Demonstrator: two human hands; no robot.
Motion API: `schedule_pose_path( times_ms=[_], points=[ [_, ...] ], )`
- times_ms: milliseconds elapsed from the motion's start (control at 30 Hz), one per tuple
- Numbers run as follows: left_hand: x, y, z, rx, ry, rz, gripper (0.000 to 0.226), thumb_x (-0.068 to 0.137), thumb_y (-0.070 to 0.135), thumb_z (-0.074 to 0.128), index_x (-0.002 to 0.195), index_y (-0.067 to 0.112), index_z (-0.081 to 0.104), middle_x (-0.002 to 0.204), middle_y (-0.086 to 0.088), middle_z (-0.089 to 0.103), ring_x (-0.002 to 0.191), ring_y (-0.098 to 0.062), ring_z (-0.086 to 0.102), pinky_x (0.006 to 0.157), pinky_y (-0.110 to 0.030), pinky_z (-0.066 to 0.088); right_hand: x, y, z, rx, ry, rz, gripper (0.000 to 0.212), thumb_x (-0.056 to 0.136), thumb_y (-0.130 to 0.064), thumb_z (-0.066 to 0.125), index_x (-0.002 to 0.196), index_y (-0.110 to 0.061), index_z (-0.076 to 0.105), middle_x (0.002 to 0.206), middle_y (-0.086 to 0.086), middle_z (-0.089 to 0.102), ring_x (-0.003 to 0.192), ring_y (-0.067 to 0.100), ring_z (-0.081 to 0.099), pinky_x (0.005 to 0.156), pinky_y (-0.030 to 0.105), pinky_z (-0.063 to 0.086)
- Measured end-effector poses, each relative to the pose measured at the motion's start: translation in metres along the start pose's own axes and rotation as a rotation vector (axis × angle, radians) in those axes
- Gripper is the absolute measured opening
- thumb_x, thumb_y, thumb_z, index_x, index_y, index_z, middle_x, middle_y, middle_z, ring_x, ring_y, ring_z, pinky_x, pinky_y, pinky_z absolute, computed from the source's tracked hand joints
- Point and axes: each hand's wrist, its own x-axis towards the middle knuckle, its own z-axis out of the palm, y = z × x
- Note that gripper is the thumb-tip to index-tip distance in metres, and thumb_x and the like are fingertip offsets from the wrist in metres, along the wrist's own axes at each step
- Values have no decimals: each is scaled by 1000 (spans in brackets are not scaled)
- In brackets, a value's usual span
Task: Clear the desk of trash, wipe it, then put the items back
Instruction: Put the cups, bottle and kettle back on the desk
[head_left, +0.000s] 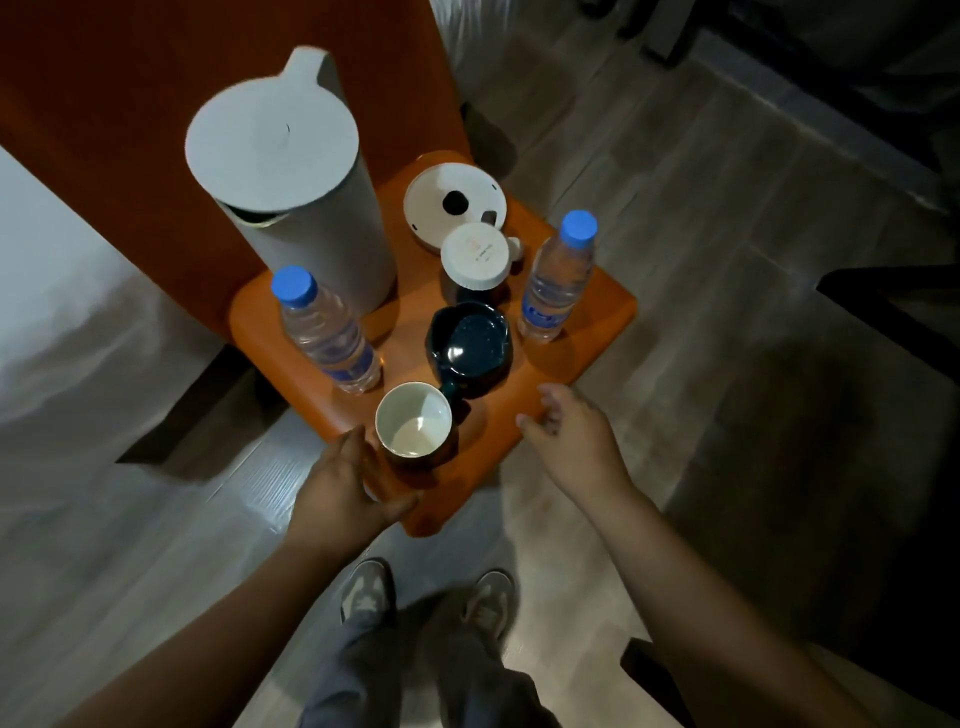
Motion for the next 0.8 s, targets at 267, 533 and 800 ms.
schedule_pose_path(
  times_ms=[267, 533, 800],
  points=[
    [33, -13, 31, -342, 162, 142, 104, 49, 55, 88, 137, 28, 38, 131, 10, 47, 117, 3, 40, 92, -8, 33, 71, 1, 33, 61, 83, -2, 44, 90, -36, 62, 128, -17, 52, 125, 3, 56, 115, 19, 54, 91, 33, 48],
    [46, -13, 41, -436, 205, 213, 101, 50, 62, 80, 135, 22, 44, 131, 10, 51, 123, -3, 46, 98, -16, 38, 100, 2, 51, 76, 154, -12, 46, 88, -46, 60, 120, -13, 57, 113, 5, 64, 106, 20, 59, 85, 36, 52],
    [52, -11, 42, -474, 220, 241, 90, 51, 59, 81, 128, 28, 48, 124, 14, 53, 117, 5, 48, 92, -3, 36, 110, 3, 61, 198, 181, 28, 19, 89, -29, 59, 102, -16, 60, 96, 5, 68, 83, 24, 67, 75, 45, 58]
  ],
)
